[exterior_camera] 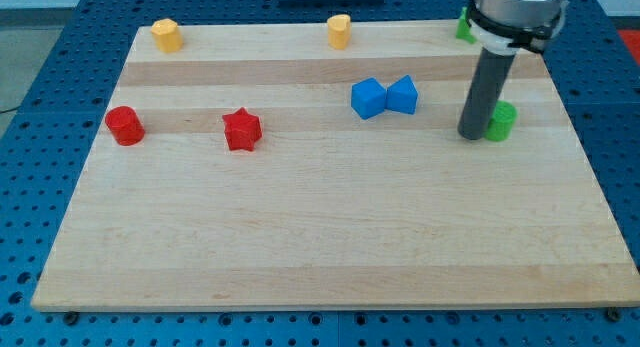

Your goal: Slide red star from center left to bottom center

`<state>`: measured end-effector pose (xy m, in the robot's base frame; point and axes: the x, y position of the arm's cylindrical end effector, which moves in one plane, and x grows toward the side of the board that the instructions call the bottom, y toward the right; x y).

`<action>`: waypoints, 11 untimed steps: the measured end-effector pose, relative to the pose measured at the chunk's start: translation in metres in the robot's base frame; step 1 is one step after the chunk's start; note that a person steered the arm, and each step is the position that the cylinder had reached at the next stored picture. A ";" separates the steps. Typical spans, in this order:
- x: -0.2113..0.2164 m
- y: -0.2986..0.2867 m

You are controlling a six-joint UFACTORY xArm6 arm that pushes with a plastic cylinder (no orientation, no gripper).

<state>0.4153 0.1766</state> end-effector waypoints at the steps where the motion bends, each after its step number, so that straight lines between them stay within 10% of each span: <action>1: -0.008 0.026; 8: 0.090 -0.142; 11: -0.067 -0.233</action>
<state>0.3484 -0.0562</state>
